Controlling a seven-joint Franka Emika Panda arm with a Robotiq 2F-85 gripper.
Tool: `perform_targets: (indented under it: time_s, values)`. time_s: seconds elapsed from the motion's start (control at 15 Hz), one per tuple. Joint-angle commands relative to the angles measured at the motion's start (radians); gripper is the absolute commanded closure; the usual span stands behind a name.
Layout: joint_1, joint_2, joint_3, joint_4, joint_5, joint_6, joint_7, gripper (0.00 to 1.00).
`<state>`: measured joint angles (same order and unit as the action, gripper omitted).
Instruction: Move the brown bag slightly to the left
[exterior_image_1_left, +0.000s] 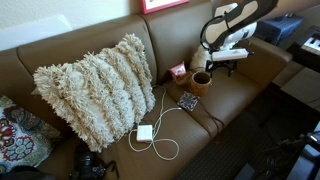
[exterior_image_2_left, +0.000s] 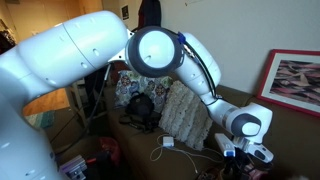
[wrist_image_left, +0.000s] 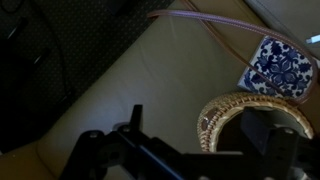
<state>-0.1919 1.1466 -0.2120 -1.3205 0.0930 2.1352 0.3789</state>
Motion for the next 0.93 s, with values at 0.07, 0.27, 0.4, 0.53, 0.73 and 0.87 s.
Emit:
perform_targets:
  time_s: [0.07,0.27,0.4,0.53,0.73,0.87]
  values:
    - [0.027,-0.010,-0.027,-0.030,-0.018,-0.005,0.044,0.00]
    - [0.015,-0.008,-0.007,-0.033,-0.002,0.051,0.017,0.00]
    - [0.017,-0.007,-0.008,-0.035,-0.004,0.073,0.016,0.00]
    - [0.021,-0.008,-0.012,-0.035,-0.007,0.070,0.023,0.00]
    - [0.018,0.006,-0.012,0.000,-0.006,0.032,0.031,0.00]
    - [0.018,0.006,-0.013,-0.001,-0.006,0.032,0.031,0.00]
